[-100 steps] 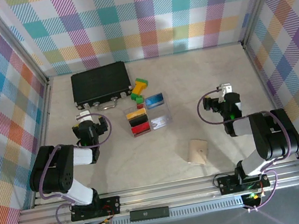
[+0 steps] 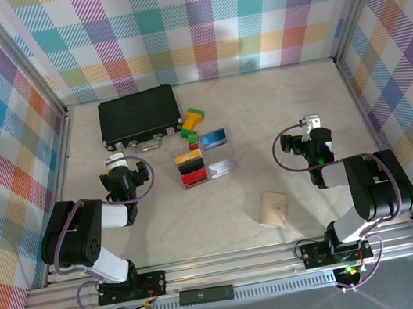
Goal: Take the credit cards out of the card holder
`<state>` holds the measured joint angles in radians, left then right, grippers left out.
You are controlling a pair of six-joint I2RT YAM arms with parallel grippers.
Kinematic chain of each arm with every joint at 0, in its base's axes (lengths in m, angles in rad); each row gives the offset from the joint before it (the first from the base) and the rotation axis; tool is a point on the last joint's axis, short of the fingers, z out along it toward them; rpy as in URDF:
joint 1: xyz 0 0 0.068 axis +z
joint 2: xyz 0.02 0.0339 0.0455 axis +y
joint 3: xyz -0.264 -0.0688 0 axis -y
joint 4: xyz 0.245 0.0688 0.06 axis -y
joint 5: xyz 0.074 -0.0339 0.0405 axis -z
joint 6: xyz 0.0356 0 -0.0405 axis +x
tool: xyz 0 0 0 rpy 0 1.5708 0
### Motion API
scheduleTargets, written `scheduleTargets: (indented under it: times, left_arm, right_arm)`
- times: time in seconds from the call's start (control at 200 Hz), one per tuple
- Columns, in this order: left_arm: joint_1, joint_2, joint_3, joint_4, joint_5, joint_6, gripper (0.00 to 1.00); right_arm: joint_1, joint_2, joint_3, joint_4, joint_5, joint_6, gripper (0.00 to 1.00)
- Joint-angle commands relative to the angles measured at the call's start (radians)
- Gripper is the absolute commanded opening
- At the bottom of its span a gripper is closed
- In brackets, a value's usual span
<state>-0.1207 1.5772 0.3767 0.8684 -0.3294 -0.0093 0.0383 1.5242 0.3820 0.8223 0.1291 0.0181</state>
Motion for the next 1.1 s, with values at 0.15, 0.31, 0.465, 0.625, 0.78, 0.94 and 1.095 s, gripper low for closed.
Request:
scheduleTargets:
  times: [0.15,0.31,0.465,0.625,0.78,0.94,1.095]
  left_arm:
    - [0.01,0.001,0.016,0.026,0.009,0.006,1.0]
    - [0.01,0.0,0.017,0.027,0.009,0.006,1.0]
    - [0.01,-0.002,0.014,0.036,0.011,0.011,1.0]
    - [0.003,-0.122,0.226,-0.429,0.023,0.023,1.0]
    - [-0.001,-0.159,0.401,-0.691,0.001,-0.048,1.0]
    - [-0.007,-0.232,0.499,-0.891,0.113,-0.2,1.0]
    - [-0.015,-0.3,0.547,-1.044,0.286,-0.36,1.0]
  right_arm:
    - [-0.006,0.011,0.02,0.026,-0.016,0.013,0.99]
    - [-0.006,0.01,0.018,0.029,-0.015,0.013,0.99]
    - [-0.005,-0.047,0.036,-0.05,-0.037,0.001,0.99]
    - [-0.005,-0.21,0.13,-0.332,-0.014,0.025,0.99]
    - [-0.005,-0.315,0.199,-0.542,-0.036,0.161,0.99]
    - [-0.002,-0.383,0.289,-0.815,-0.107,0.319,0.99]
    - [-0.002,-0.419,0.374,-1.057,-0.206,0.453,0.99]
